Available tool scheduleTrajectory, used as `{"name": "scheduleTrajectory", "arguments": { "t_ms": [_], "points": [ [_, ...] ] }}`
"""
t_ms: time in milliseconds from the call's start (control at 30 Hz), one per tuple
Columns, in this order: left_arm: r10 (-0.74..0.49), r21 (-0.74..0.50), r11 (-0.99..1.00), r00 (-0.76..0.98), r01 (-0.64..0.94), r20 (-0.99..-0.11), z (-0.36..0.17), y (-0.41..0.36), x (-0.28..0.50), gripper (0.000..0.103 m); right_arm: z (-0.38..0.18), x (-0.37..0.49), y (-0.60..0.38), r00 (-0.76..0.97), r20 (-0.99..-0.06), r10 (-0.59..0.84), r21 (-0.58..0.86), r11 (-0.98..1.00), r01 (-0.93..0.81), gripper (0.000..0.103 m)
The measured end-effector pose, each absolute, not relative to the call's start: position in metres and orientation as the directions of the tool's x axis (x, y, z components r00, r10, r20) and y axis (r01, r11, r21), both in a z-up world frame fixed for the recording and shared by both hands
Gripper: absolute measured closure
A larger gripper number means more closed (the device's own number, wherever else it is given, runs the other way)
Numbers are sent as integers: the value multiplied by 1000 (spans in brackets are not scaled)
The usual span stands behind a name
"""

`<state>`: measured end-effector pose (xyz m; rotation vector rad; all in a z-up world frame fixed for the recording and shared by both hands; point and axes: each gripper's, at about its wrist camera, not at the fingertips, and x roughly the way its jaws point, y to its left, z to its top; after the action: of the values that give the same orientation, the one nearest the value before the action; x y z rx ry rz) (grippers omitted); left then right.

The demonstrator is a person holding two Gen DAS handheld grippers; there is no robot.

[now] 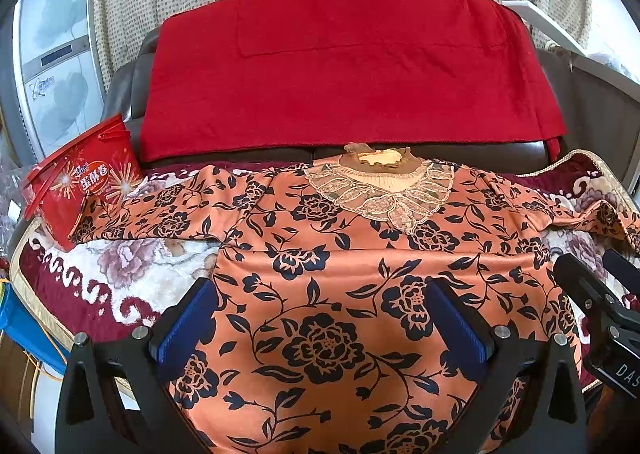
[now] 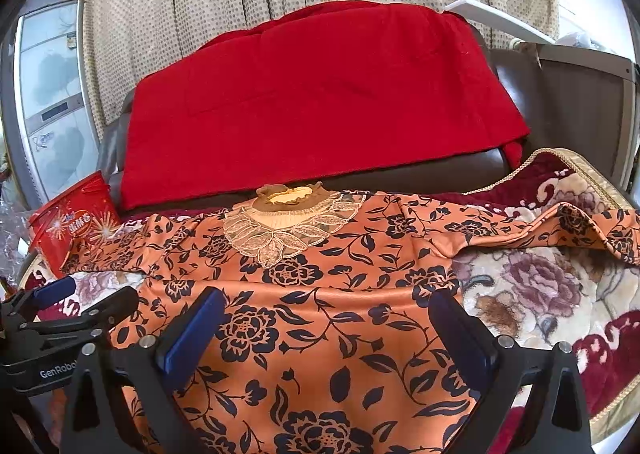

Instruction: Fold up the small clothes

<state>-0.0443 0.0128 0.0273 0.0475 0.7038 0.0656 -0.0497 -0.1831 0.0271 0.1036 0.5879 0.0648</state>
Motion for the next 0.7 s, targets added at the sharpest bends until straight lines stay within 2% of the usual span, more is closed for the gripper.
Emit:
{"name": "scheduleTrajectory", "arguments": {
  "t_ms": [133,267,367,500,600,700],
  "points": [
    [59,44,998,745,-40,-665,18,17,-40,0,25,-50,-187,830,-548,103,127,991,-40,0],
    [55,23,998,681,-55,-730,-10,26,-26,0,12,-51,-214,805,-577,142,203,979,-27,0],
    [66,30,997,635,-67,-770,-33,29,-18,0,-4,-53,-273,793,-575,201,388,920,48,0],
    [82,55,996,591,-63,-802,-57,25,-10,0,-20,-59,-368,826,-517,225,618,766,178,2],
    [96,71,995,556,-67,-826,-74,24,-2,0,-27,-67,-454,893,-421,160,765,592,255,3],
    [70,36,997,542,-72,-837,-83,29,2,0,-48,-65,-523,919,-386,82,858,399,325,7]
  ]
}}
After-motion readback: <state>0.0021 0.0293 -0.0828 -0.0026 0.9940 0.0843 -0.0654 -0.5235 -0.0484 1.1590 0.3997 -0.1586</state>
